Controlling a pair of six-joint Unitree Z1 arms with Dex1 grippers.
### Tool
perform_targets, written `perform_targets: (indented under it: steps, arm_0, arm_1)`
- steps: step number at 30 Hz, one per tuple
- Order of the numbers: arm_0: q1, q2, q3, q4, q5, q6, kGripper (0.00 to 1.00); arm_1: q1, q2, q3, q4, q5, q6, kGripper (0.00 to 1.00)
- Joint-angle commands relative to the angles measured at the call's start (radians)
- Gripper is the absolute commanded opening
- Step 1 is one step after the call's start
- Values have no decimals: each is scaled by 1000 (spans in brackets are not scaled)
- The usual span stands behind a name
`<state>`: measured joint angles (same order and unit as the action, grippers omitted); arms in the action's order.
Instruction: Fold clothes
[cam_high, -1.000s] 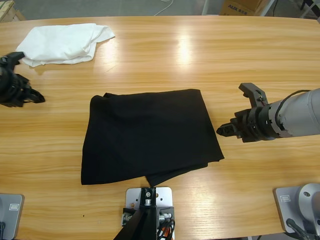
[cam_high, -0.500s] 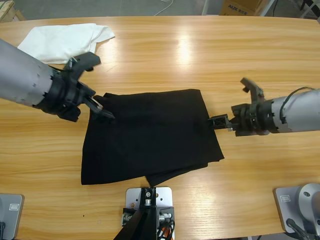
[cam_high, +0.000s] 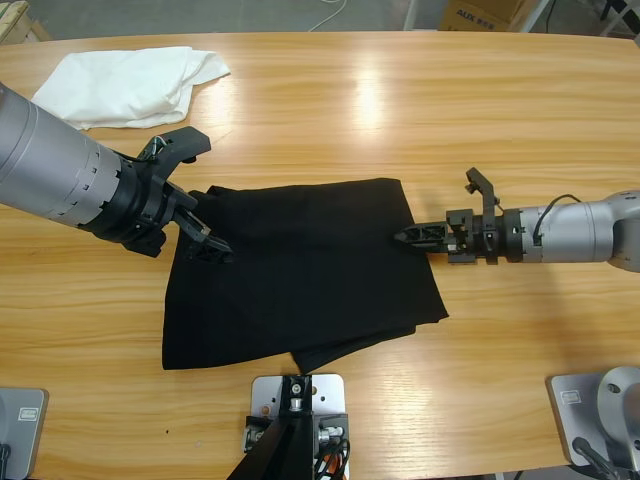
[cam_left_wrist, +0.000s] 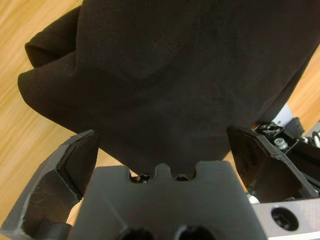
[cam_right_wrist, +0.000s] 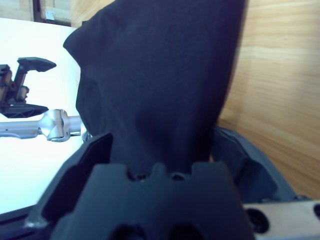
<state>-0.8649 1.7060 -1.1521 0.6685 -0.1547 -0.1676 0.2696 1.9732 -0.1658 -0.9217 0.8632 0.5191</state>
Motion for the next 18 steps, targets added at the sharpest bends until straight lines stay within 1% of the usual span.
perform_targets:
  steps: [1, 3, 5, 7, 10, 11, 15, 16, 18]
  arm_0:
    - [-11, 49, 36, 9, -11, -3, 991]
    - [-11, 49, 37, 9, -11, -3, 991]
    - [-11, 49, 37, 9, -11, -3, 991]
    - [-11, 49, 37, 9, -12, -4, 991]
    - [-11, 46, 40, 9, -12, -6, 991]
    - [-11, 45, 42, 9, -12, -6, 991]
    - [-11, 42, 48, 9, -12, -6, 991]
    - [-11, 43, 51, 9, -12, -6, 991]
    - [-11, 42, 56, 9, -12, -6, 991]
  arm_1:
    - [91, 118, 49, -8, -16, 14, 739]
    - [91, 120, 49, -8, -15, 19, 728]
    - [98, 133, 49, -15, -19, 19, 625]
    - [102, 155, 52, -40, -22, 19, 547]
    - [102, 200, 65, -113, -28, 18, 199]
    - [106, 222, 74, -149, -32, 16, 13]
    - [109, 297, 150, -329, -45, 19, 0]
    - [109, 288, 155, -333, -54, 19, 0]
    - [109, 200, 155, -270, -103, 24, 0]
